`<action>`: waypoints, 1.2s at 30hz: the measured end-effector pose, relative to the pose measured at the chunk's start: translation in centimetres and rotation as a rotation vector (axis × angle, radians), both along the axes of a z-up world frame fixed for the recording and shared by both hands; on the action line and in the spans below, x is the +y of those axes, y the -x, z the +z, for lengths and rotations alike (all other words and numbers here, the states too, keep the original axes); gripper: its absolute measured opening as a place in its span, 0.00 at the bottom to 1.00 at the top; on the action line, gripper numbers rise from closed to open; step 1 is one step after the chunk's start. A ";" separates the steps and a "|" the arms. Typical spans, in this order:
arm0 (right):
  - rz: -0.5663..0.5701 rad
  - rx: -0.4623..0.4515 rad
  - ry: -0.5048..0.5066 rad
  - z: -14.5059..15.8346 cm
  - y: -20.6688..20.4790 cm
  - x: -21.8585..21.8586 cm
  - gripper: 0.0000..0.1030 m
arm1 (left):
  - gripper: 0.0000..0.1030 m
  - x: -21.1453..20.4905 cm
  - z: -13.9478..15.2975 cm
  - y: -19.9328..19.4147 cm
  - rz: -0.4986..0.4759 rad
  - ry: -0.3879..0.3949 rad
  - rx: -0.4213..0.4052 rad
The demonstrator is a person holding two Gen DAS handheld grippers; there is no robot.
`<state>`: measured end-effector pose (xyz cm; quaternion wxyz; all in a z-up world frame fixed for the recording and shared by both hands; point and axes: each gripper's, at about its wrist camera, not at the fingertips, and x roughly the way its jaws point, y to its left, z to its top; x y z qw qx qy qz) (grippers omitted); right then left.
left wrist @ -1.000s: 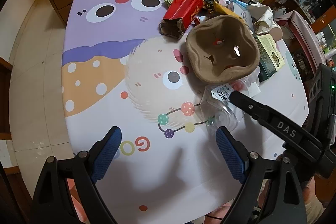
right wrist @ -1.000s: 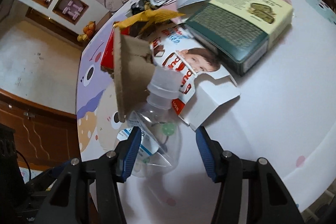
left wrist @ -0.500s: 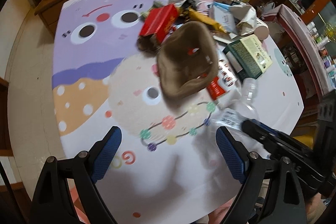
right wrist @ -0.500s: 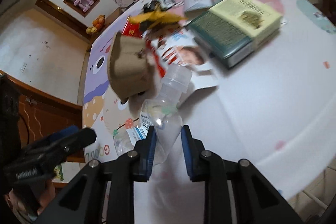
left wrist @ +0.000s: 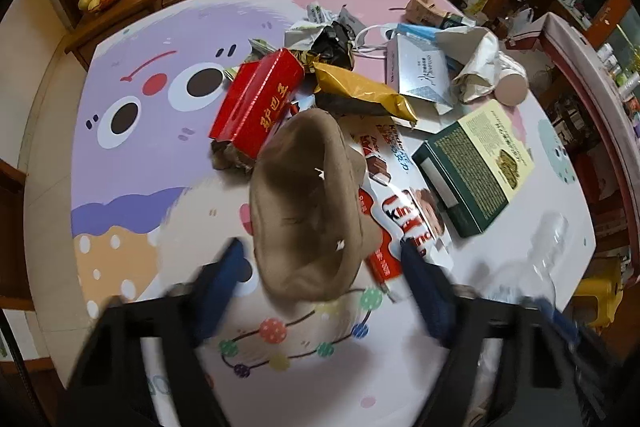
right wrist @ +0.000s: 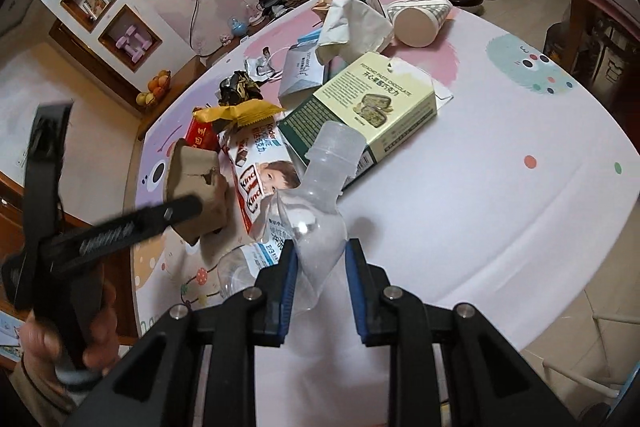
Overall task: Collect trash
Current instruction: 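Grasp the clear plastic bottle with the right gripper while the left gripper grasps the brown paper cup holder, then carry the bottle and cup holder with both grippers over the black trash bin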
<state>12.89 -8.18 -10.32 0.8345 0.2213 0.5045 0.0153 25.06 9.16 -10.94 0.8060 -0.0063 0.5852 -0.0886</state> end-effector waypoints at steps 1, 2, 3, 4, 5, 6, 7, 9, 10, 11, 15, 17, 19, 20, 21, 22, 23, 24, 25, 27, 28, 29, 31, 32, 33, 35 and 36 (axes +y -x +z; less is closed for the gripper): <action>0.001 0.002 0.001 0.0 0.2 0.0 0.24 | 0.38 -0.1 -0.3 -0.2 0.000 0.021 0.014; 0.001 0.003 0.001 0.0 0.2 0.0 0.23 | 0.21 -0.1 -0.5 -0.2 0.007 0.050 0.026; 0.000 0.003 0.000 0.2 0.5 0.0 0.23 | 0.08 -0.2 -0.5 -0.1 0.013 0.056 0.028; 0.001 0.001 0.000 0.4 0.9 -0.1 0.23 | 0.08 -0.2 -0.4 0.1 0.018 0.045 0.026; 0.001 -0.002 0.002 0.7 1.1 0.0 0.23 | 0.07 -0.2 -0.4 0.3 0.022 0.038 0.018; 0.000 -0.006 0.004 1.0 1.4 0.0 0.23 | 0.07 -0.2 -0.1 0.6 0.019 0.047 0.010; -0.001 -0.012 0.006 1.4 1.9 0.0 0.23 | 0.07 -0.1 0.2 1.0 0.016 0.064 0.003; -0.006 -0.020 0.007 2.0 2.7 -0.1 0.23 | 0.06 0.4 1.0 2.0 0.010 0.094 -0.006; -0.010 -0.024 0.007 2.3 3.1 -0.1 0.23 | 0.06 0.7 1.5 2.8 0.003 0.112 -0.013; -0.015 -0.031 0.005 2.7 3.6 -0.1 0.23 | 0.06 0.9 2.1 3.5 -0.005 0.131 -0.017; -0.034 -0.047 0.000 3.8 5.7 0.0 0.23 | 0.06 1.6 4.3 6.9 -0.056 0.200 -0.037; -0.046 -0.048 -0.005 4.2 7.1 0.1 0.23 | 0.06 1.9 5.4 8.7 -0.083 0.235 -0.048; -0.058 -0.044 -0.010 4.4 8.5 0.3 0.23 | 0.06 2.1 6.4 10.9 -0.116 0.273 -0.058; -0.065 -0.038 -0.013 4.4 9.4 0.3 0.23 | 0.06 2.1 6.9 11.9 -0.130 0.286 -0.064; -0.069 -0.031 -0.015 4.3 10.1 0.4 0.23 | 0.06 2.2 7.2 12.8 -0.141 0.298 -0.070; -0.072 -0.024 -0.016 4.2 10.7 0.4 0.23 | 0.06 2.1 7.4 13.9 -0.156 0.312 -0.077; -0.073 -0.013 -0.013 3.9 11.5 0.5 0.23 | 0.06 2.0 7.5 14.7 -0.166 0.316 -0.080; -0.072 -0.001 -0.007 3.7 12.2 0.6 0.23 | 0.06 1.8 7.5 15.8 -0.182 0.318 -0.086; -0.070 0.015 -0.001 3.3 12.9 0.6 0.23 | 0.06 1.4 7.5 16.9 -0.200 0.313 -0.094; -0.063 0.042 0.009 2.5 14.0 0.6 0.23 | 0.07 0.7 7.0 18.5 -0.221 0.302 -0.098; -0.061 0.057 0.018 2.0 14.6 0.6 0.23 | 0.07 0.3 6.6 19.4 -0.231 0.296 -0.095; -0.059 0.070 0.023 1.6 15.0 0.5 0.23 | 0.07 -0.2 6.1 20.1 -0.240 0.289 -0.089; -0.061 0.100 0.033 0.5 15.9 0.2 0.23 | 0.07 -1.5 4.8 21.8 -0.258 0.265 -0.071; -0.063 0.110 0.039 0.1 16.2 0.0 0.23 | 0.07 -1.9 4.2 22.4 -0.264 0.255 -0.065; -0.066 0.124 0.051 -0.5 16.7 -0.2 0.23 | 0.07 -2.7 3.5 23.2 -0.278 0.244 -0.051; -0.065 0.143 0.067 -1.3 17.4 -0.6 0.24 | 0.07 -4.2 2.2 24.7 -0.306 0.226 -0.031; -0.062 0.153 0.073 -1.9 17.7 -0.9 0.24 | 0.07 -4.9 1.7 25.3 -0.315 0.220 -0.025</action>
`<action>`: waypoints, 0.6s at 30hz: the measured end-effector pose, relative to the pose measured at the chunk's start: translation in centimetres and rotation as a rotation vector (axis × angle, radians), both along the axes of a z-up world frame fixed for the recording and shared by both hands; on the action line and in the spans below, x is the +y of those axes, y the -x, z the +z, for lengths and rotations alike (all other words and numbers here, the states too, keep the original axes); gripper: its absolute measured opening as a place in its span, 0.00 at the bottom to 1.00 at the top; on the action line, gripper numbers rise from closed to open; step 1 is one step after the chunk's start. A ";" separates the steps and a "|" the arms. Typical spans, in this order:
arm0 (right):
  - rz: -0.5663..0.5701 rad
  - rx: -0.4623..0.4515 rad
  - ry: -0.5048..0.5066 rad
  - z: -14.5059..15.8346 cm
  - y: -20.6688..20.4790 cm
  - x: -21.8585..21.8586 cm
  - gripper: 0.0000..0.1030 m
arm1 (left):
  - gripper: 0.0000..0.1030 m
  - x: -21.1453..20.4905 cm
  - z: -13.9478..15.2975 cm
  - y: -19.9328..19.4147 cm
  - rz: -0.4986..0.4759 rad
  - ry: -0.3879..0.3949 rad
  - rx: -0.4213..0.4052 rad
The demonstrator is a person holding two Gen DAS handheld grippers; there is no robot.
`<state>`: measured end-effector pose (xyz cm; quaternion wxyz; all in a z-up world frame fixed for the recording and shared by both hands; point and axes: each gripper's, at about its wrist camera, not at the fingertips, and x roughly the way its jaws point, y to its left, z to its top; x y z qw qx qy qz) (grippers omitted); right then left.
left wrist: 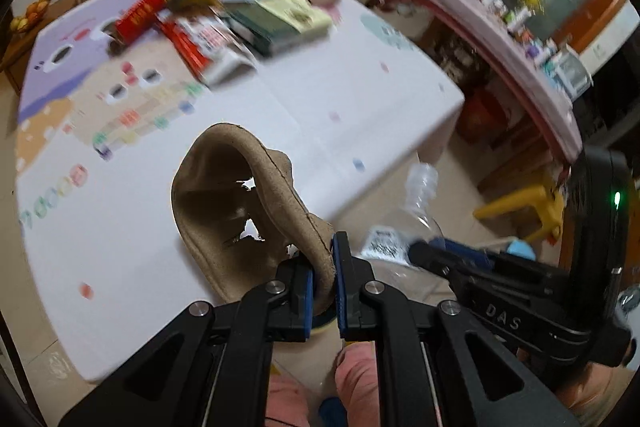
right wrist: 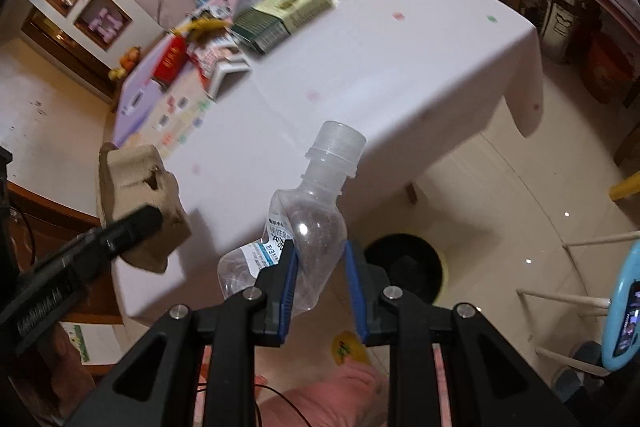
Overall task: Collect trash
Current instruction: 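Carry the bottle and cup holder with both grippers over the black trash bin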
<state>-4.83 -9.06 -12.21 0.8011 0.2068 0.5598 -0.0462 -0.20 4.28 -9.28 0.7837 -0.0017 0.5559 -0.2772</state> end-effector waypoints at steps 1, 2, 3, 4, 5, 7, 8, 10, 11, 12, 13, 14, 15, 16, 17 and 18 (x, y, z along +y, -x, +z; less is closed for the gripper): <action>0.004 0.009 0.008 -0.5 0.2 -0.2 0.24 | 0.07 -0.9 -0.7 0.8 -0.014 -0.007 0.006; 0.010 0.018 0.017 -1.0 0.6 -0.4 0.24 | 0.07 -1.5 -1.4 1.5 -0.024 -0.016 0.007; 0.017 0.029 0.025 -1.7 0.8 -0.7 0.24 | 0.07 -2.2 -1.9 2.1 -0.031 -0.024 0.007; 0.023 0.037 0.030 -2.2 1.0 -0.9 0.24 | 0.07 -2.9 -2.4 2.8 -0.037 -0.035 -0.002; 0.031 0.048 0.035 -3.0 1.2 -1.2 0.24 | 0.07 -3.5 -2.9 3.3 -0.039 -0.049 -0.017; 0.059 0.072 0.050 -4.9 1.7 -1.8 0.24 | 0.09 -4.9 -3.5 4.7 -0.043 -0.087 -0.088; 0.071 0.085 0.052 -5.7 1.8 -2.0 0.24 | 0.10 -5.5 -3.9 5.2 -0.045 -0.098 -0.110; 0.097 0.115 0.056 -7.7 2.1 -2.6 0.24 | 0.11 -6.6 -4.7 6.1 -0.039 -0.105 -0.154; 0.112 0.128 0.058 -8.8 2.3 -2.9 0.24 | 0.11 -7.2 -5.1 6.7 -0.035 -0.106 -0.195; 0.128 0.137 0.060 -9.8 2.4 -3.2 0.24 | 0.11 -7.6 -5.4 7.3 -0.033 -0.105 -0.223; 0.145 0.146 0.063 -10.8 2.6 -3.5 0.24 | 0.11 -8.1 -5.7 7.7 -0.030 -0.108 -0.249; 0.158 0.155 0.065 -11.7 2.8 -3.9 0.24 | 0.11 -8.9 -6.2 8.1 -0.029 -0.111 -0.280; 0.168 0.164 0.061 -12.6 3.0 -4.3 0.24 | 0.09 -9.3 -6.7 8.5 -0.028 -0.113 -0.293; 0.176 0.174 0.055 -13.5 3.1 -4.6 0.24 | 0.08 -9.8 -7.3 8.6 -0.028 -0.114 -0.293; 0.184 0.186 0.051 -14.6 3.3 -5.1 0.24 | 0.07 -10.4 -8.0 8.9 -0.022 -0.113 -0.282; 0.193 0.196 0.048 -15.6 3.3 -5.5 0.24 | 0.07 -10.8 -8.9 9.2 -0.009 -0.110 -0.267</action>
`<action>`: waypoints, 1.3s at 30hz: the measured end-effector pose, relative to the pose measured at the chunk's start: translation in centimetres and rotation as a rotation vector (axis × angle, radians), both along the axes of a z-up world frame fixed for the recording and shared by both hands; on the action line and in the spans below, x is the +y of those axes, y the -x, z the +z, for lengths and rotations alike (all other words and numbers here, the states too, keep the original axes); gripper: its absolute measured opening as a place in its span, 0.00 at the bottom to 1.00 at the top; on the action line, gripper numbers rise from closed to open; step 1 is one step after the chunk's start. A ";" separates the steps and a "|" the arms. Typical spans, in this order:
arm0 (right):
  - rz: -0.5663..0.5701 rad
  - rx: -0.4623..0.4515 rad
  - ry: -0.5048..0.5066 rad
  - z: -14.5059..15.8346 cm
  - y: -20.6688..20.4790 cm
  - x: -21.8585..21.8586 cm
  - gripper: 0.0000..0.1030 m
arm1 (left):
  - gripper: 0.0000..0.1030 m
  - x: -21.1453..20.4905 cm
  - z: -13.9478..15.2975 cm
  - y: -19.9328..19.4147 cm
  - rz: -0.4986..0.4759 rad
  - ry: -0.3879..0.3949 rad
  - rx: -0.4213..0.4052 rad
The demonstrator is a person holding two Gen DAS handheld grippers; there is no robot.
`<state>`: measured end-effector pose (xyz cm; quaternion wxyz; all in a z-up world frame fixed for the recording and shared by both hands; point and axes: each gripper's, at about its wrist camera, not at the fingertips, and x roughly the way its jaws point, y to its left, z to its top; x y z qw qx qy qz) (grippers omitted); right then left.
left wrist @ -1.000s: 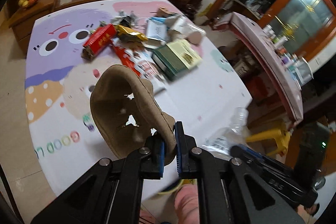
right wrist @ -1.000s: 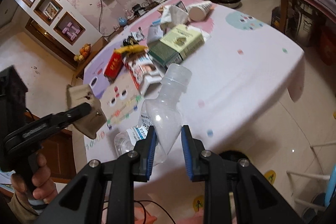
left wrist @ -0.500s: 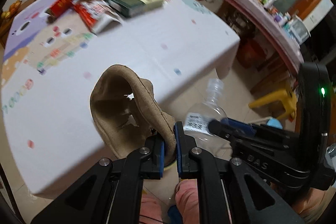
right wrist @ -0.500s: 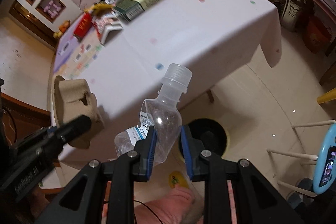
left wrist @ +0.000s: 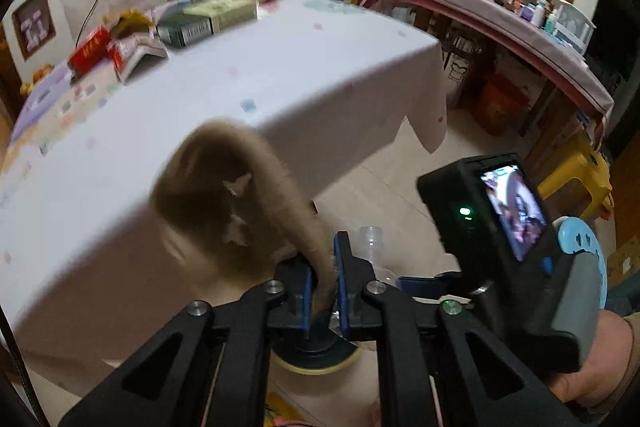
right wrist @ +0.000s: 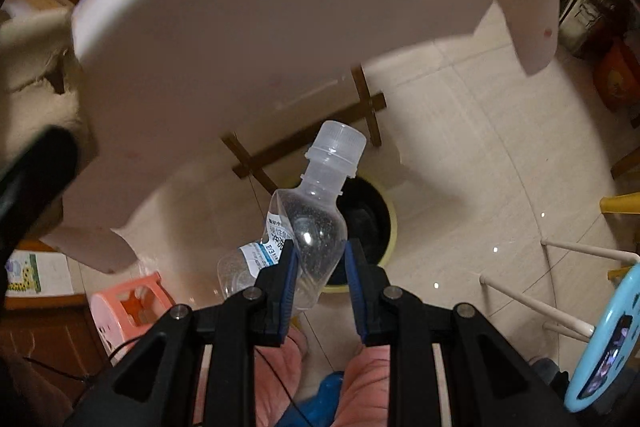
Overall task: Collect trash
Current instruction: 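Carry the bottle and cup holder with both grippers over the black trash bin, then open both grippers to drop the bottle and cup holder into the bin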
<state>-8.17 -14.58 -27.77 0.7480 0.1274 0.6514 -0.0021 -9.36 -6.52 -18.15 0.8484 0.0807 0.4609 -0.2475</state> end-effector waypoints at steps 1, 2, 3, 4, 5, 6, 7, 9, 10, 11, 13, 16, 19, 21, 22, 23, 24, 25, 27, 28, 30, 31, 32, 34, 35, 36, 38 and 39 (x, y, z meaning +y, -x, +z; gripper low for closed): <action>0.007 0.006 -0.003 -0.7 0.0 -0.3 0.23 | 0.07 -0.4 -1.0 0.2 0.011 0.005 0.018; 0.019 0.012 -0.008 -1.8 0.0 -0.6 0.23 | 0.07 -0.7 -1.7 0.4 0.017 0.006 0.026; 0.028 0.017 -0.010 -2.5 0.0 -0.8 0.24 | 0.07 -1.0 -2.9 0.5 0.029 0.002 0.038; 0.039 0.020 -0.011 -3.5 -0.1 -1.0 0.24 | 0.07 -1.4 -4.2 0.4 0.040 -0.005 0.055; 0.052 0.025 -0.011 -4.7 -0.2 -1.3 0.24 | 0.07 -1.5 -5.4 0.3 0.052 -0.007 0.072; 0.060 0.030 -0.013 -5.6 -0.3 -1.5 0.24 | 0.07 -1.6 -6.5 0.2 0.064 -0.008 0.085; 0.070 0.037 -0.017 -7.0 -0.5 -1.7 0.24 | 0.07 -1.6 -8.1 0.1 0.080 -0.013 0.103; 0.085 0.045 -0.019 -9.1 -0.8 -1.7 0.24 | 0.07 -1.6 -10.7 -0.3 0.098 -0.019 0.134; 0.095 0.048 -0.023 -10.4 -1.0 -1.6 0.24 | 0.07 -1.5 -12.4 -0.6 0.106 -0.025 0.154; 0.103 0.049 -0.023 -11.4 -1.0 -1.8 0.24 | 0.07 -1.5 -13.4 -0.8 0.109 -0.031 0.165; 0.118 0.054 -0.024 -13.4 -1.1 -1.7 0.24 | 0.07 -1.2 -16.7 -1.5 0.122 -0.045 0.200; 0.133 0.064 -0.036 -16.2 -1.4 -1.2 0.24 | 0.13 -0.8 -20.6 -2.2 0.141 -0.061 0.254; 0.157 0.076 -0.010 -18.8 -1.4 -0.8 0.25 | 0.27 0.0 -23.5 -3.6 0.188 -0.071 0.308; 0.137 0.090 -0.036 -20.3 -1.3 -1.0 0.25 | 0.49 0.8 -24.9 -4.0 0.237 -0.068 0.343; 0.127 0.092 -0.046 -20.8 -1.5 -1.2 0.26 | 0.53 1.3 -25.4 -3.9 0.264 -0.059 0.349; 0.120 0.092 -0.053 -21.3 -1.5 -1.4 0.27 | 0.57 1.7 -25.5 -3.9 0.282 -0.055 0.348; 0.119 0.089 -0.054 -21.7 -1.4 -1.4 0.29 | 0.59 2.3 -25.8 -3.9 0.307 -0.049 0.348; 0.119 0.087 -0.054 -21.9 -1.4 -1.4 0.33 | 0.59 2.7 -26.1 -3.7 0.319 -0.047 0.350; 0.114 0.085 -0.061 -22.1 -1.3 -1.4 0.43 | 0.59 3.2 -26.5 -3.1 0.337 -0.058 0.356; 0.111 0.083 -0.066 -22.1 -1.2 -1.4 0.47 | 0.59 3.4 -26.6 -2.9 0.345 -0.063 0.359; 0.104 0.074 -0.074 -21.9 -1.2 -1.3 0.47 | 0.59 3.6 -26.5 -2.5 0.356 -0.067 0.359; 0.101 0.067 -0.078 -21.7 -1.1 -1.2 0.47 | 0.59 3.7 -26.4 -2.2 0.361 -0.069 0.358; 0.101 0.063 -0.078 -21.4 -1.1 -1.2 0.47 | 0.59 3.7 -26.3 -2.2 0.364 -0.071 0.358; 0.098 0.051 -0.079 -20.6 -0.9 -1.0 0.47 | 0.59 3.9 -25.5 -1.7 0.372 -0.075 0.355; 0.098 0.045 -0.079 -20.2 -0.9 -0.9 0.47 | 0.59 3.8 -24.9 -1.6 0.379 -0.075 0.353; 0.098 0.040 -0.078 -19.7 -0.8 -0.9 0.47 | 0.59 3.9 -24.5 -1.4 0.385 -0.076 0.352; 0.092 0.031 -0.076 -18.4 -0.5 -0.9 0.47 | 0.59 4.1 -23.2 -1.2 0.397 -0.072 0.351; 0.087 0.028 -0.076 -17.7 -0.4 -0.9 0.47 | 0.59 4.2 -22.5 -1.1 0.401 -0.071 0.349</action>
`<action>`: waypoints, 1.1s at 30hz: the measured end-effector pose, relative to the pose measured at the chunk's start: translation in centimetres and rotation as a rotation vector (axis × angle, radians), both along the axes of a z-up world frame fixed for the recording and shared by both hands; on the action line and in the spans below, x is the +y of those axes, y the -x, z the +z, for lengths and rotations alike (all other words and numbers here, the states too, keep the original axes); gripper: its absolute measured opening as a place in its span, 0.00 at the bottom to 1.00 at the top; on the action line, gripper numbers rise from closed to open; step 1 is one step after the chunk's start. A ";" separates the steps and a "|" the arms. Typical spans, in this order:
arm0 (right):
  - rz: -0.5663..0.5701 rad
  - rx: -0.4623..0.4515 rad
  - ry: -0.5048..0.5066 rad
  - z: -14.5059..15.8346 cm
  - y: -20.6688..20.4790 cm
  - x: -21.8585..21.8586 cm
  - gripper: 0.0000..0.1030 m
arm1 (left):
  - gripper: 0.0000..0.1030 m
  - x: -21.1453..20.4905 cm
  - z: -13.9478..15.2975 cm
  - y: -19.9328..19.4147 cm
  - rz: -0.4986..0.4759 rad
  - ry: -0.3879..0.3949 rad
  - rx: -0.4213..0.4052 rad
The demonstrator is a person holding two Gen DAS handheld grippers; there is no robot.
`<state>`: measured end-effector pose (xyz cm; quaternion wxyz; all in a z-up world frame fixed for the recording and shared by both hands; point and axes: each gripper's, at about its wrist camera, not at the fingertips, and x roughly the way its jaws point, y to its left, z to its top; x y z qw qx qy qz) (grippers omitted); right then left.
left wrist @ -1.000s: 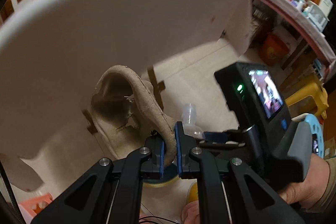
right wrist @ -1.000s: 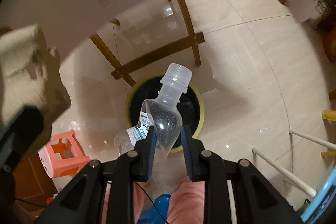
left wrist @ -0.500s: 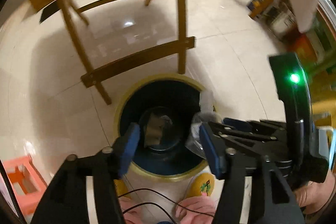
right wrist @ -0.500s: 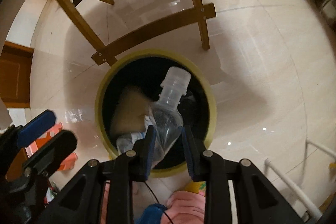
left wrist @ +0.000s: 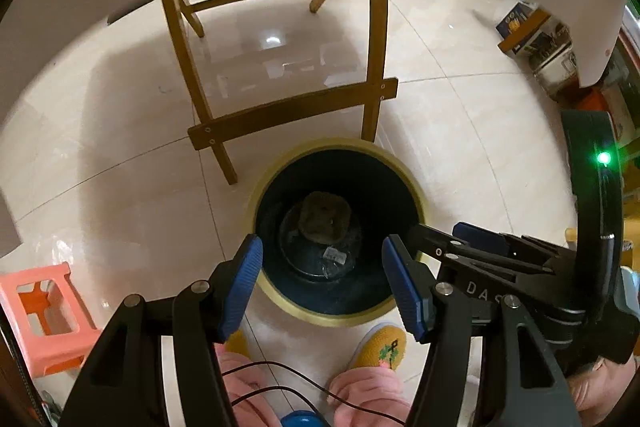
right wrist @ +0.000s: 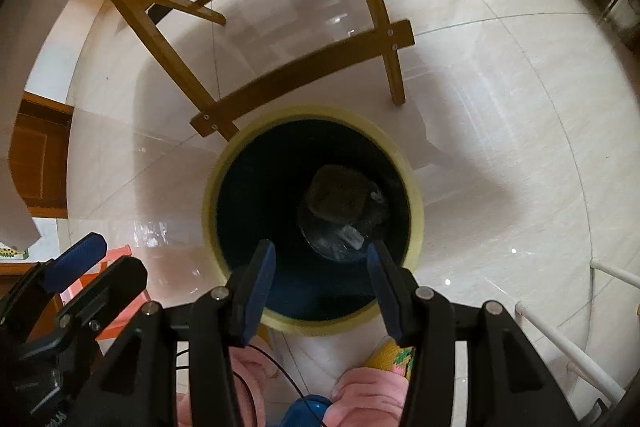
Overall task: Collect trash
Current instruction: 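Open both grippers to drop the bottle and cup holder into the bin, then move both tools back over the table toward the remaining trash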
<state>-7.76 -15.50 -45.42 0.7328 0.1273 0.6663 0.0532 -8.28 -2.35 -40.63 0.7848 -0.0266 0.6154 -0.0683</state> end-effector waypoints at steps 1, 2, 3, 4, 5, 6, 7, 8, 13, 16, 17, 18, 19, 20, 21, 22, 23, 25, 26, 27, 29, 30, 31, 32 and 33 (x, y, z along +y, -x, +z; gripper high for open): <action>-0.005 -0.002 -0.001 0.8 0.1 -0.1 0.47 | 0.59 0.0 0.8 0.1 0.004 -0.001 -0.003; -0.012 -0.004 -0.003 1.8 0.2 -0.1 0.47 | 0.59 0.1 1.7 0.2 0.008 -0.002 -0.007; -0.019 -0.006 -0.005 3.1 0.4 -0.2 0.47 | 0.59 0.1 2.9 0.3 0.010 -0.002 -0.009; -0.022 -0.009 -0.004 4.2 0.5 -0.3 0.47 | 0.59 0.1 3.7 0.3 0.011 -0.001 -0.010; -0.023 -0.012 -0.001 5.2 0.4 -0.3 0.47 | 0.59 0.2 4.9 0.2 0.013 0.002 -0.012; -0.025 -0.017 0.000 6.4 0.4 -0.3 0.47 | 0.59 0.2 6.3 0.2 0.015 0.004 -0.017; -0.026 -0.025 -0.002 7.8 0.4 -0.4 0.47 | 0.59 0.2 7.2 0.1 0.016 0.004 -0.021; -0.028 -0.033 -0.001 9.0 0.4 -0.4 0.47 | 0.59 0.2 8.9 0.0 0.017 0.006 -0.031; -0.024 -0.088 0.002 15.7 0.2 -0.5 0.47 | 0.59 0.7 15.4 -0.2 0.036 0.028 -0.075; -0.023 -0.132 -0.007 20.7 0.0 -0.7 0.47 | 0.59 1.2 20.3 -0.2 0.063 0.030 -0.120; -0.021 -0.143 -0.012 22.0 -0.1 -0.7 0.47 | 0.59 1.3 21.3 -0.2 0.067 0.028 -0.129; -0.016 -0.156 -0.015 23.4 -0.2 -0.7 0.47 | 0.59 1.5 23.0 -0.2 0.075 0.029 -0.144; -0.011 -0.167 -0.018 24.6 -0.2 -0.7 0.47 | 0.59 1.6 24.0 -0.2 0.081 0.029 -0.154; -0.003 -0.182 -0.021 26.1 -0.3 -0.7 0.47 | 0.59 1.7 25.4 -0.2 0.090 0.030 -0.167; 0.007 -0.199 -0.025 27.7 -0.5 -0.8 0.47 | 0.59 1.8 26.9 -0.2 0.099 0.036 -0.183; 0.018 -0.217 -0.030 29.2 -0.6 -0.8 0.47 | 0.59 1.9 28.3 -0.1 0.110 0.039 -0.199; 0.025 -0.230 -0.031 30.1 -0.6 -0.9 0.47 | 0.59 1.9 29.4 0.0 0.117 0.038 -0.211; 0.043 -0.266 -0.033 32.4 -0.9 -1.0 0.47 | 0.59 2.1 31.4 0.0 0.126 0.033 -0.233; 0.053 -0.285 -0.035 33.6 -1.0 -1.1 0.47 | 0.59 2.0 32.3 0.0 0.131 0.029 -0.245; 0.061 -0.305 -0.038 34.8 -1.3 -1.2 0.47 | 0.59 1.9 33.2 0.0 0.135 0.026 -0.256; 0.071 -0.339 -0.044 36.4 -1.6 -1.4 0.47 | 0.59 1.8 35.3 -0.2 0.145 0.010 -0.285; 0.075 -0.358 -0.052 37.5 -1.8 -1.5 0.47 | 0.59 1.7 36.1 -0.3 0.148 0.003 -0.297; 0.079 -0.375 -0.058 38.5 -2.0 -1.6 0.47 | 0.59 1.8 37.0 -0.5 0.152 -0.005 -0.313; 0.082 -0.389 -0.063 39.2 -2.2 -1.5 0.47 | 0.59 1.8 37.8 -0.8 0.157 -0.019 -0.328; 0.085 -0.402 -0.069 39.9 -2.4 -1.6 0.47 | 0.59 1.9 38.5 -1.0 0.161 -0.033 -0.339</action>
